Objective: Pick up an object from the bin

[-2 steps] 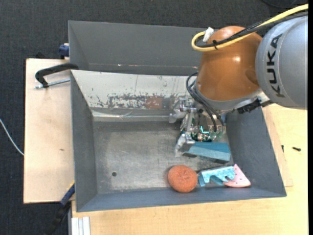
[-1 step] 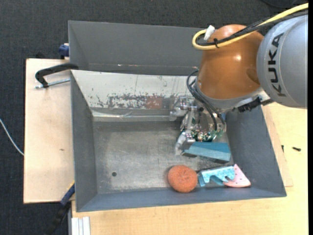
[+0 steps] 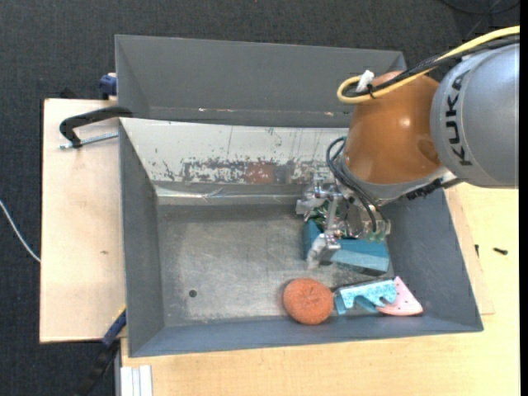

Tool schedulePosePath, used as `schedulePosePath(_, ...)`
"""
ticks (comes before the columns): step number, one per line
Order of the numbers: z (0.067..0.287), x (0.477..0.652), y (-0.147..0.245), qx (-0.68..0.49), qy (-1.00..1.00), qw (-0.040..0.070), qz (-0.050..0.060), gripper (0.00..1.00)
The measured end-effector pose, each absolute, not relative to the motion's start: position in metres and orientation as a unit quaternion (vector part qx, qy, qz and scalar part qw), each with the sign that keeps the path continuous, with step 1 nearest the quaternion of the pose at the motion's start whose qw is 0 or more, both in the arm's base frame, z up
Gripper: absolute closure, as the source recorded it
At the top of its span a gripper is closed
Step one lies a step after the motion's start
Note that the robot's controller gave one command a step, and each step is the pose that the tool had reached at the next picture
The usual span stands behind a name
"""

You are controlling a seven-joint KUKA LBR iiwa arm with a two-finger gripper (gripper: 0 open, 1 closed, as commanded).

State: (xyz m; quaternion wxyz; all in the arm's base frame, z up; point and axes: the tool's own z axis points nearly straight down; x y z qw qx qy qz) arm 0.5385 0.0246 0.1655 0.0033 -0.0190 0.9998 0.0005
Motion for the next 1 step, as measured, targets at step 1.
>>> schedulePosePath(1, 0.1599, 0.546, -0.0274, -0.032, 1.0, 0.0, 0.0, 0.0)
